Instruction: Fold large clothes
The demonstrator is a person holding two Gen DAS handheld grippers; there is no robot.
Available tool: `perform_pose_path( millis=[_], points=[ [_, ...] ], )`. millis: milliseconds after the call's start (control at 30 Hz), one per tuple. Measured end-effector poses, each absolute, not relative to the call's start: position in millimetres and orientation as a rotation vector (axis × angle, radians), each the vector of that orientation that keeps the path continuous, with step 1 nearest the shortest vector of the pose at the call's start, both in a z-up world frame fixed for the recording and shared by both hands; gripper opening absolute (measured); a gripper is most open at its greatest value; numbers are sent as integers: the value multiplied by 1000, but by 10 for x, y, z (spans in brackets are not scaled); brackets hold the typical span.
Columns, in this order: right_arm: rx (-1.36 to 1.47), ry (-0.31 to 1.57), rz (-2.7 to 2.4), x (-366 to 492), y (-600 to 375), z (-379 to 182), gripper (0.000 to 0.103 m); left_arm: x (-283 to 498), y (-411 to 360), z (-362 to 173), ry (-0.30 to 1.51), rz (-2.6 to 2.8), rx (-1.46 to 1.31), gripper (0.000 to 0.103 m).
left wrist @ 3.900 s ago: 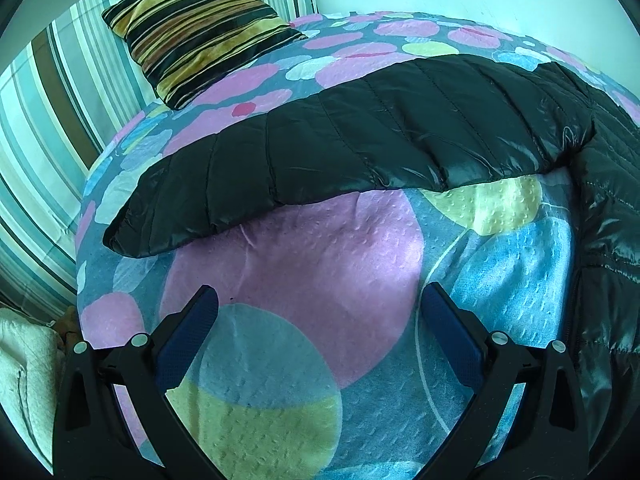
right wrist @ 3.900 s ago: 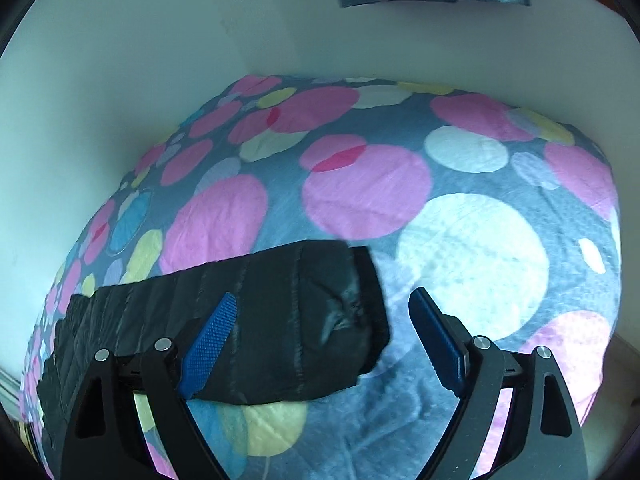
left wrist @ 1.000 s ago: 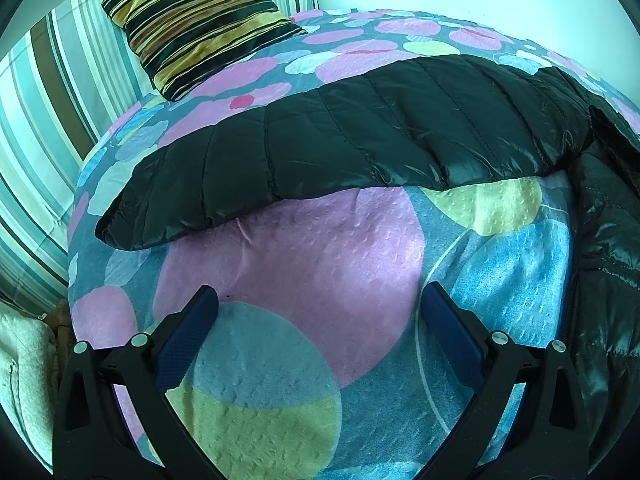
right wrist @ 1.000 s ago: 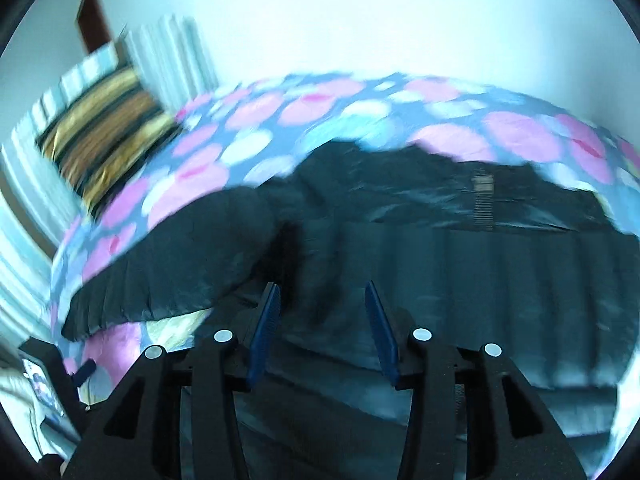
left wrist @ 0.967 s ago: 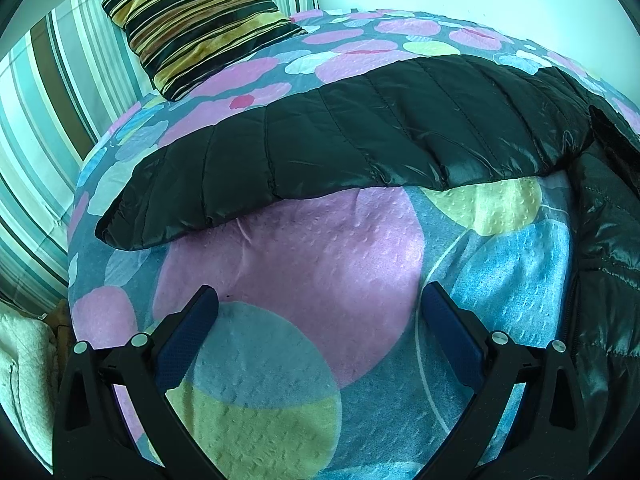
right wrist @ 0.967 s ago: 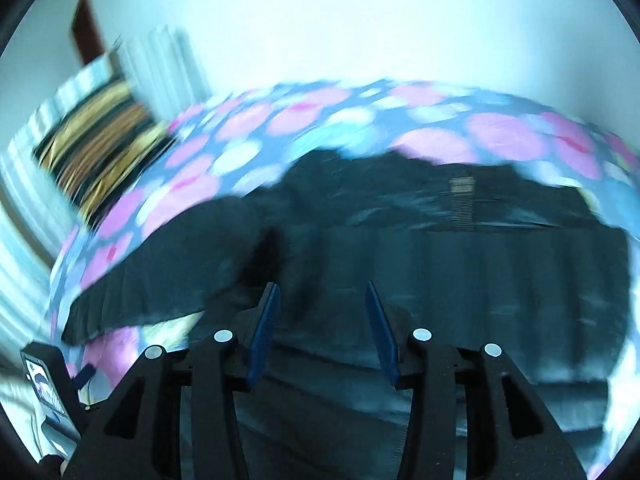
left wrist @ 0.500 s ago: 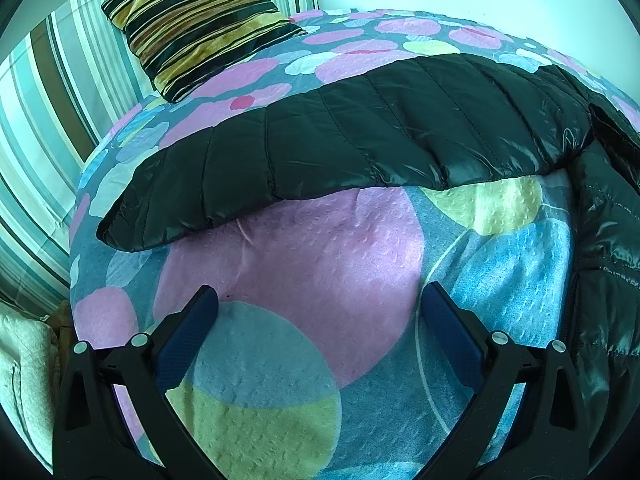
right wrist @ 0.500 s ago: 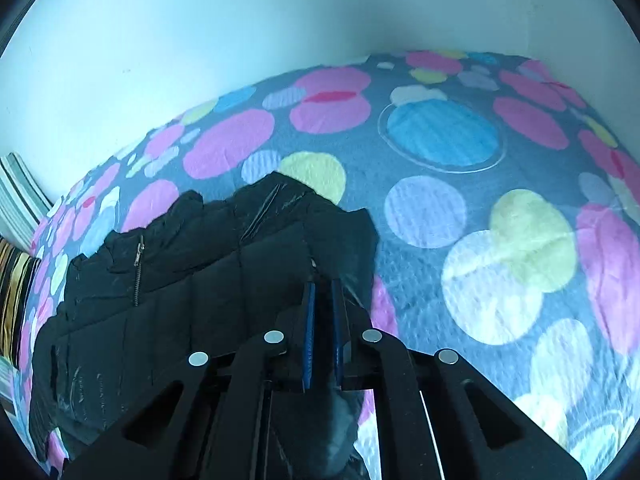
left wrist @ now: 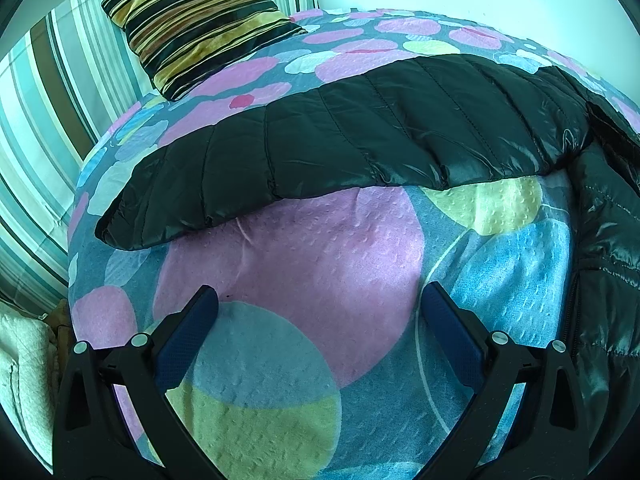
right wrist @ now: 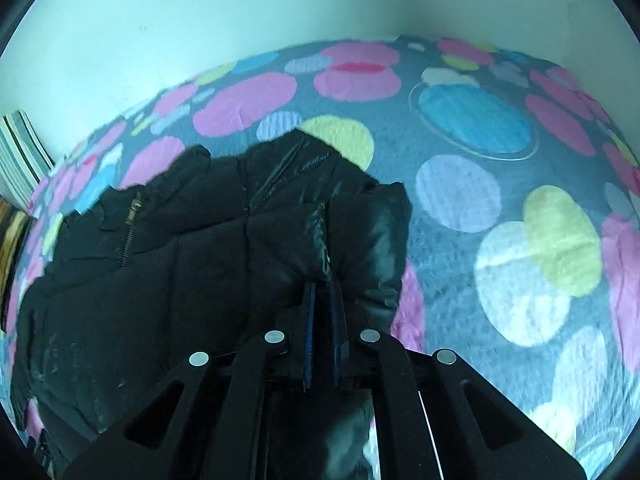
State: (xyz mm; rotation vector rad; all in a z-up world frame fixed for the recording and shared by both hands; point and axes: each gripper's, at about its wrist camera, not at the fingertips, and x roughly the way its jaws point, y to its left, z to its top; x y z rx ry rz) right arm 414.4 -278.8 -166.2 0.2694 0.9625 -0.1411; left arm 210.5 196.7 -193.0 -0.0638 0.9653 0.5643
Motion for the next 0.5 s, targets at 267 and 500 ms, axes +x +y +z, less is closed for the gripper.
perform_pose_path(
  millis=[267,500],
  points=[
    [267,991,-149,3784,-2624,-1847,7,2102,1972,-1929,964,563,-68,101],
    [121,983,-222,3804,-2407,-1840,9,2103,1984,-1944,965,559,-78,101]
  ],
)
